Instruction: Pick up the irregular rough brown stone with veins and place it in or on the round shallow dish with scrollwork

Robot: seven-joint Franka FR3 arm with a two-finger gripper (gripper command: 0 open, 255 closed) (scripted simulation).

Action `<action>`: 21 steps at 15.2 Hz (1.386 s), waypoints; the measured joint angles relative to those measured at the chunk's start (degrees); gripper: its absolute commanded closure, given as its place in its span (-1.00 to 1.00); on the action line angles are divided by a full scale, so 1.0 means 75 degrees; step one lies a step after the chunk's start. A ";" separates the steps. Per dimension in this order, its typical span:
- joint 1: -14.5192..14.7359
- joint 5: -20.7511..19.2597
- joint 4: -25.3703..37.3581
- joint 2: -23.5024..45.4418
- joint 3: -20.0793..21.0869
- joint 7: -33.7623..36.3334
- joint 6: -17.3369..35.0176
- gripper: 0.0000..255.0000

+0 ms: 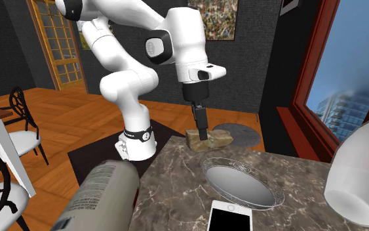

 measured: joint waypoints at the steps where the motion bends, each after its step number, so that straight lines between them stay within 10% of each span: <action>1: 0.0001 0.0000 -0.0003 0.0008 0.0000 0.0001 0.0012 -1.00; 3: 0.0001 -0.0001 -0.0005 0.0013 -0.0001 0.0000 0.0019 -1.00; 4: 0.0001 -0.0001 -0.0005 0.0013 -0.0001 0.0000 0.0019 1.00; 21: 0.0024 0.0051 0.0447 -0.0334 0.0059 0.0011 -0.0776 1.00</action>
